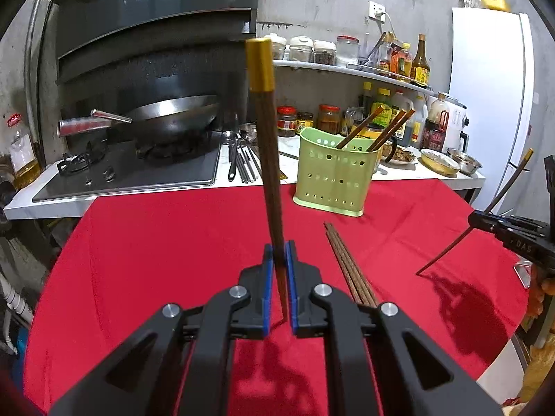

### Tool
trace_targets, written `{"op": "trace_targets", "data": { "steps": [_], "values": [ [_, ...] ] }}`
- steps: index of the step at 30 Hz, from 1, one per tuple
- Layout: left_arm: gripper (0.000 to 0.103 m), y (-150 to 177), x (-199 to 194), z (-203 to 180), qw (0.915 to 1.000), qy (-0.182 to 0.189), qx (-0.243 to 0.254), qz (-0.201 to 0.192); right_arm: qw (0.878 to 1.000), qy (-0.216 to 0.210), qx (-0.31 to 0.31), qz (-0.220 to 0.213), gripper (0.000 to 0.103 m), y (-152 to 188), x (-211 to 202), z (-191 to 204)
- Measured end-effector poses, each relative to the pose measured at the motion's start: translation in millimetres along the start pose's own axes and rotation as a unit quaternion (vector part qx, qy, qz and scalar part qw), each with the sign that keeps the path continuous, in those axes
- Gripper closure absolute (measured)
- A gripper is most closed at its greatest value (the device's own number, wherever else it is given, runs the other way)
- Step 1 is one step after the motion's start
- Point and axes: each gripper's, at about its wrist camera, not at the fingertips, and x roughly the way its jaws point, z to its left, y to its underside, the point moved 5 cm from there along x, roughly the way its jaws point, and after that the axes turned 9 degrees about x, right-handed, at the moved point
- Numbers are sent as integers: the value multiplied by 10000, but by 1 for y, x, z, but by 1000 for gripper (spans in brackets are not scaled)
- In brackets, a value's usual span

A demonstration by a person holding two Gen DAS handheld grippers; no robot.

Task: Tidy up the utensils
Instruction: 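Raise both held chopsticks upright and carry them over the green holder, then lower both chopsticks into the green holder and open both tools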

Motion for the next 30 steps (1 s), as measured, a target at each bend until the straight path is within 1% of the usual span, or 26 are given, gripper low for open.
{"op": "trace_targets", "data": {
  "steps": [2,4,6,7,10,14,17,19,21,22,26,28,30],
  "values": [
    [97,-1,-1,2,9999,51,-99,-36,10000,13,18,-71,97,-3,-3,-2],
    [97,-6,-1,4,9999,26,-93,-120,9998,31,52,-205,97,-11,-8,-6],
    [97,-21,0,8,9995,19,-89,-311,9994,99,65,-340,97,-22,-10,-10],
    [97,-29,0,9,9992,-1,-72,-389,9989,110,97,-454,97,-33,-11,-12],
    [97,-65,3,13,9970,-94,-5,-767,9968,193,56,-774,97,-63,-14,-13],
    [97,-130,11,11,9909,28,45,-1347,9908,191,-11,-1343,97,-117,-17,-3],
    [97,-170,27,5,9872,191,91,-1583,9861,78,1,-1659,97,-152,-13,5],
    [97,-188,45,-1,9871,315,102,-1568,9857,-54,67,-1684,97,-170,-1,8],
    [97,-199,73,-8,9885,449,124,-1440,9880,-159,126,-1534,97,-178,16,9],
    [97,-202,88,-12,9895,482,176,-1351,9902,-233,151,-1369,97,-180,32,11],
    [97,-199,135,-25,9932,496,354,-990,9951,-233,161,-948,96,-176,72,11],
    [97,-195,153,-27,9944,571,330,-828,9967,-220,158,-764,96,-172,90,9],
    [97,-190,169,-25,9952,630,263,-701,9973,-230,197,-673,96,-169,101,8]
  ]
}}
